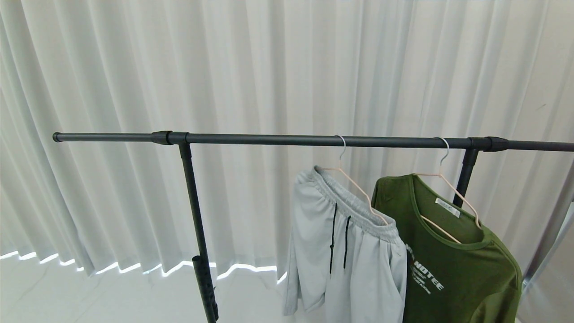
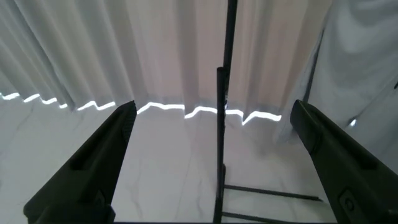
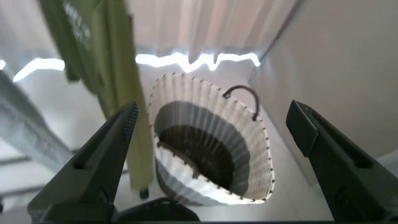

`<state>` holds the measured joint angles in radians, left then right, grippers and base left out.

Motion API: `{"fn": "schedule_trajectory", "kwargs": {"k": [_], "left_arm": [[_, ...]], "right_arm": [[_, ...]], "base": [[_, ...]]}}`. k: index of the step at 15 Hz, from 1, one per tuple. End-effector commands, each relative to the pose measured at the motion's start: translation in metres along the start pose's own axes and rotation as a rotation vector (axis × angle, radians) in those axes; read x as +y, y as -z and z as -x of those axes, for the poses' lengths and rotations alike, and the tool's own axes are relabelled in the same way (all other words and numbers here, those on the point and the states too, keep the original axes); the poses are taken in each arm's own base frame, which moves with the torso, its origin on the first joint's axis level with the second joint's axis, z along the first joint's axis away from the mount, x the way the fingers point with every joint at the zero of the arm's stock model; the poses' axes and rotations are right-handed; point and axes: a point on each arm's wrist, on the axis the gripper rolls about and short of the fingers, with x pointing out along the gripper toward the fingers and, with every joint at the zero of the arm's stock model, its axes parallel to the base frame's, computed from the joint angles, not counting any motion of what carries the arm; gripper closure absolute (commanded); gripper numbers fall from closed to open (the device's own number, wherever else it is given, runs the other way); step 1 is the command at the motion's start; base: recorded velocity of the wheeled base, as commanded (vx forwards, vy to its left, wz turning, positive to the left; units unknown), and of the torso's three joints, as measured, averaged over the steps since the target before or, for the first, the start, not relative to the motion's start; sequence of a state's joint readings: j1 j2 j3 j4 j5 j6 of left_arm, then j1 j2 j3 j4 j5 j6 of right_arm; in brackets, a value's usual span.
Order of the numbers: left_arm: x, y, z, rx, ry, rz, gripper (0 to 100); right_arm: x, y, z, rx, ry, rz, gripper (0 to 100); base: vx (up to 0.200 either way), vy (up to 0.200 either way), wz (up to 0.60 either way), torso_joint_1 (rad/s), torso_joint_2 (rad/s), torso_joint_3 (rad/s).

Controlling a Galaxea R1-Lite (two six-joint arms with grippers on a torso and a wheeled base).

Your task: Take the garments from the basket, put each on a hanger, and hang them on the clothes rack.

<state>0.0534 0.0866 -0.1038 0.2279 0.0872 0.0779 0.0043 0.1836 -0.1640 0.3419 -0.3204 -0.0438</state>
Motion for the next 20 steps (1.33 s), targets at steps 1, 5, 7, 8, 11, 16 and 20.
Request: {"fn": "schedule_trajectory", "kwargs": {"k": [1, 5, 7, 8, 11, 16, 20], "left_arm": [[0.000, 0.001, 0.001, -0.009, -0.009, 0.007, 0], [0.002, 0.002, 0.000, -0.002, -0.114, 0.048, 0], [0.002, 0.001, 0.000, -0.010, -0.112, 0.048, 0], [0.002, 0.001, 0.000, -0.011, -0.113, 0.068, 0], [0.002, 0.001, 0.000, -0.017, -0.114, 0.177, 0], [0.003, 0.001, 0.001, -0.037, -0.072, 0.233, 0], [0.000, 0.003, 0.005, -0.100, 0.149, 0.141, 0]], "right_arm": [[-0.001, 0.005, 0.006, -0.078, 0.023, -0.016, 0], [-0.002, 0.012, 0.012, -0.171, -0.008, 0.014, 0], [-0.001, 0.012, 0.011, -0.180, -0.051, 0.016, 0], [0.000, 0.012, 0.009, -0.205, -0.073, 0.012, 0], [0.009, 0.013, -0.003, -0.365, -0.258, 0.017, 0], [0.007, 0.012, -0.004, -0.387, -0.189, -0.010, 0], [0.007, 0.013, -0.004, -0.368, -0.193, -0.067, 0]], "base": [[0.000, 0.000, 0.00, 0.000, 0.00, 0.000], [0.000, 0.000, 0.00, 0.000, 0.00, 0.000], [0.000, 0.000, 0.00, 0.000, 0.00, 0.000], [0.000, 0.000, 0.00, 0.000, 0.00, 0.000], [0.000, 0.000, 0.00, 0.000, 0.00, 0.000], [0.000, 0.000, 0.00, 0.000, 0.00, 0.000], [0.000, 0.000, 0.00, 0.000, 0.00, 0.000]]}}
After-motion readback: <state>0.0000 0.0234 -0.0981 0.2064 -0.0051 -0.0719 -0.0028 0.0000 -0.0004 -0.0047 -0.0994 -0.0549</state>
